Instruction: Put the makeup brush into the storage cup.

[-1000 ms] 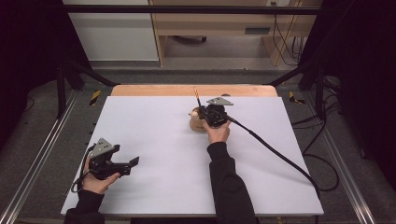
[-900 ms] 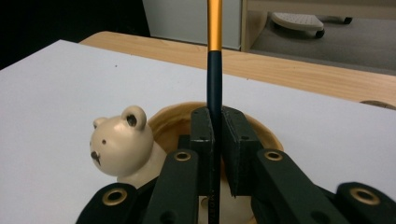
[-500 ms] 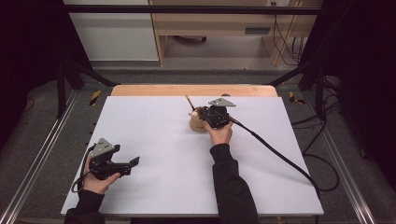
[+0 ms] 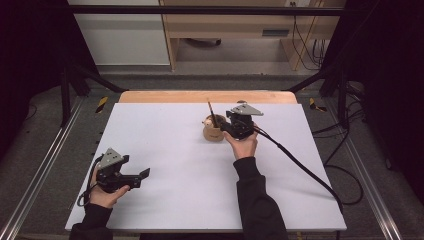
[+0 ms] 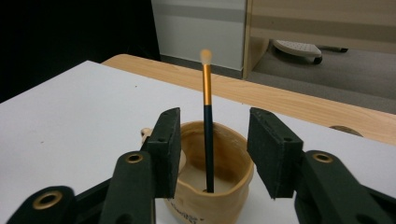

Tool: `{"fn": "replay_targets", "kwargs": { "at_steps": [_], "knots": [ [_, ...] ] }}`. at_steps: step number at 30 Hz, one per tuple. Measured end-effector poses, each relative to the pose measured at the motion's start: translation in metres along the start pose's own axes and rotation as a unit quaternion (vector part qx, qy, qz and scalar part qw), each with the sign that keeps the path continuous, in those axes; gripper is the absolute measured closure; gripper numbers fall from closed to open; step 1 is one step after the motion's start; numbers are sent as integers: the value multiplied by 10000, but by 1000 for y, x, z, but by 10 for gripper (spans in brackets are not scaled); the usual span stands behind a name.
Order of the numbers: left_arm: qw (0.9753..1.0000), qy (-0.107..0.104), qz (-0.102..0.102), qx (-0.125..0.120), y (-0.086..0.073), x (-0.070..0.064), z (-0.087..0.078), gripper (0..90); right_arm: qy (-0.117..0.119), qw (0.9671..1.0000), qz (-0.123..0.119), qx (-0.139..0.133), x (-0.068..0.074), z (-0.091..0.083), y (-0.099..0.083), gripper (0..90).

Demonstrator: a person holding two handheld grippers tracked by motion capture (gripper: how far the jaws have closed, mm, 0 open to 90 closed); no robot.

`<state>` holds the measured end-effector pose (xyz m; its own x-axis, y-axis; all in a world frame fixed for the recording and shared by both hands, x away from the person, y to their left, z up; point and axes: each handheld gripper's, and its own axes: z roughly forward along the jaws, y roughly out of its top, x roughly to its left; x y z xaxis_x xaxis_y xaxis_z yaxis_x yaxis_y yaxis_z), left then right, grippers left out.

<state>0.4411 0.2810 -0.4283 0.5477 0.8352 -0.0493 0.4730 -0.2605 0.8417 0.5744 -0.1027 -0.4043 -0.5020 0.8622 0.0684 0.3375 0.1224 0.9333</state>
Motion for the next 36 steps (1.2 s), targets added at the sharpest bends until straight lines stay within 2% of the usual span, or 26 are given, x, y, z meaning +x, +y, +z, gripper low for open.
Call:
{"fn": "replay_targets", "kwargs": {
  "at_steps": [3,4,6,7,8,10,15,22,23,32,36],
  "knots": [
    [10000,11,3,-11,0,0,0,69,11,9999,-99,-11,2,-11,1,466],
    [10000,10,0,-16,0,0,0,69,50,10000,-81,-27,2,-19,0,417],
    [10000,11,-3,-24,0,-1,0,69,59,9999,-106,-30,2,-23,0,395],
    [10000,12,-2,-25,0,-1,0,69,88,9999,-104,-15,3,-30,-2,341],
    [10000,15,9,-13,0,-1,0,69,88,9999,-104,-15,3,-30,-2,341],
    [10000,22,27,0,0,-1,1,69,74,9998,-203,16,4,-37,-4,290],
    [10000,19,15,-10,0,-1,1,68,160,9995,-265,15,5,-57,-11,183],
    [10000,10,5,-30,0,-1,1,67,133,9995,-290,-33,4,-78,-19,111],
    [10000,-2,-5,-50,0,-2,1,66,116,9996,-257,-50,2,-85,-22,96],
    [9999,-15,-58,-108,0,-1,0,64,2,9995,-314,-32,-7,-109,-32,62],
    [9999,-21,-64,-137,0,-1,-1,64,-34,9997,-237,-37,-11,-123,-37,53]
  ]
}}
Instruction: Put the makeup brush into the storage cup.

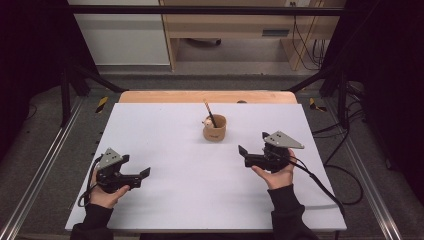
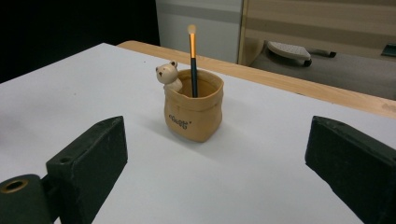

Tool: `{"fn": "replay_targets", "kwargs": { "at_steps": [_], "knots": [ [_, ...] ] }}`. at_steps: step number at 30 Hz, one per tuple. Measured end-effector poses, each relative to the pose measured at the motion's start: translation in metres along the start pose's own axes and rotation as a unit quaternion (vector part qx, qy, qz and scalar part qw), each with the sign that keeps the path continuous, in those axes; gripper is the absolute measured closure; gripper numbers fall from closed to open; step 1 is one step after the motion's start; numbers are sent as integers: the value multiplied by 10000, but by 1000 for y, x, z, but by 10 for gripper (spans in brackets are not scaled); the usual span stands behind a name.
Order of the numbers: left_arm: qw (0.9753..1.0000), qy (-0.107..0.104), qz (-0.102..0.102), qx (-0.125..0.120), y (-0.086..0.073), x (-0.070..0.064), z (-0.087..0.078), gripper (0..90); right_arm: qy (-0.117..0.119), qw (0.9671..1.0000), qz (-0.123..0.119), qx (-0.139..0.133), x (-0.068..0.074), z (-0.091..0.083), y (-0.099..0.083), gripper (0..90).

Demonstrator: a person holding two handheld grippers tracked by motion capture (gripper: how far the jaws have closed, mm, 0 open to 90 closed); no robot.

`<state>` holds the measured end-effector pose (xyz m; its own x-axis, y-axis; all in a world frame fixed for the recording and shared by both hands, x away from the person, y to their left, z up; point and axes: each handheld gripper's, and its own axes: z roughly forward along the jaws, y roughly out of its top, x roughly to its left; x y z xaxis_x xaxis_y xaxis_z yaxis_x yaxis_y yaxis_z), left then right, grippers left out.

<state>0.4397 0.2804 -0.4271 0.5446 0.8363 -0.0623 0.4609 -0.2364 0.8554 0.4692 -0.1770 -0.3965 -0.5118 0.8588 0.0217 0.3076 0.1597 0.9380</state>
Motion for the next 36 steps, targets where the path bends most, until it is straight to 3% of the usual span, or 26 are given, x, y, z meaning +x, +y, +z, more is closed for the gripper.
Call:
{"fn": "replay_targets", "kwargs": {
  "at_steps": [17,30,36],
  "knots": [
    [9999,14,-9,-132,1,-1,-4,63,-58,9998,89,138,-11,-32,-25,40],
    [9999,-26,3,-138,2,-2,-5,63,-178,9988,112,439,-19,-38,-43,35],
    [9999,-44,18,-126,1,-2,-5,63,-132,9988,156,450,-22,-40,-45,39]
  ]
}}
